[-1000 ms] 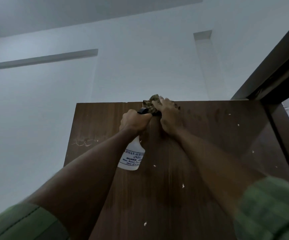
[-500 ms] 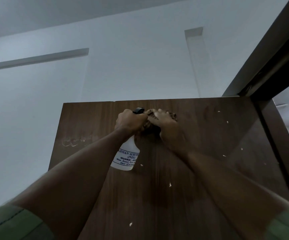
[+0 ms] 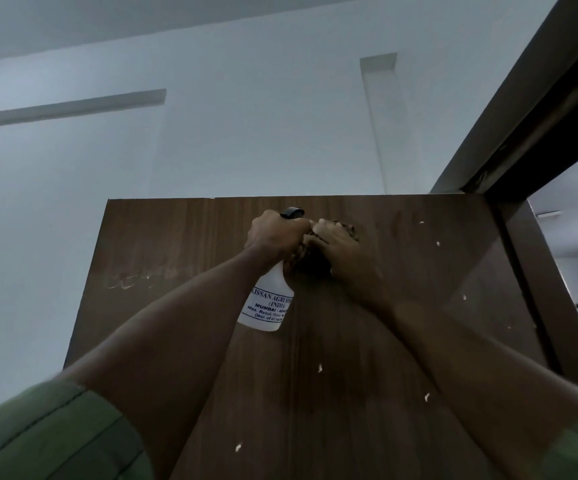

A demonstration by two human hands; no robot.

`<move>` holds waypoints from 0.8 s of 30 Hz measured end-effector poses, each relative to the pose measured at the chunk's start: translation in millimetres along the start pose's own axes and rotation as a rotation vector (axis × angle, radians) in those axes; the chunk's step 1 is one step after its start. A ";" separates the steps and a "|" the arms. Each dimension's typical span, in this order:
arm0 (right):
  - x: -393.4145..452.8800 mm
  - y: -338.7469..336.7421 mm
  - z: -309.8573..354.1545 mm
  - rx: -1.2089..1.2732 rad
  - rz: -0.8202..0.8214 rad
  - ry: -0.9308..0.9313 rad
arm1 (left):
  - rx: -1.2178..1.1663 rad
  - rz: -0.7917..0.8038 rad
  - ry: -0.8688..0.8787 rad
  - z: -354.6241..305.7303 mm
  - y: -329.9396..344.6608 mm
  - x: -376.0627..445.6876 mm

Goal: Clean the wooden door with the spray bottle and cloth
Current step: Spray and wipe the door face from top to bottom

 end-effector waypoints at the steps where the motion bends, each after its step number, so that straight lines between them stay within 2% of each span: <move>1: 9.1 -7.2 -14.2 -0.019 -0.016 0.020 | -0.020 0.007 0.004 -2.3 3.7 0.7; 5: 51.1 -24.7 -46.2 -0.044 -0.075 0.296 | -0.089 0.015 0.025 -11.9 16.6 5.7; 8: 24.5 -22.8 -28.1 0.013 -0.119 0.210 | -0.095 0.032 0.027 -15.8 26.8 3.6; 11: -8.5 -31.3 -32.1 0.049 -0.018 0.048 | -0.043 0.027 0.016 -16.3 35.5 1.1; 12: -2.8 -38.8 -43.5 0.052 0.013 0.071 | -0.024 0.041 0.031 -16.3 38.6 1.2; 15: 33.6 -65.4 -79.1 0.105 -0.013 0.402 | 0.085 0.084 0.065 -16.9 47.1 -0.6; 17: 47.4 -77.7 -98.1 0.166 -0.056 0.556 | 0.175 0.082 0.056 -16.3 53.3 0.2; 20: 52.1 -83.4 -104.0 0.245 -0.033 0.593 | 0.251 0.077 0.025 -17.7 61.1 -1.0; 24: 50.0 -73.1 -93.9 0.174 -0.027 0.531 | 0.273 0.043 0.045 -24.9 68.9 -0.3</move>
Point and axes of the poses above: each hand's wrist, its own x-axis towards the middle knuckle, its own y-axis out of the palm, z = x × y, the point moved 2 cm from there along x, towards the middle knuckle, and after that the axes turned 1 degree about -x, right-handed, at the moved point
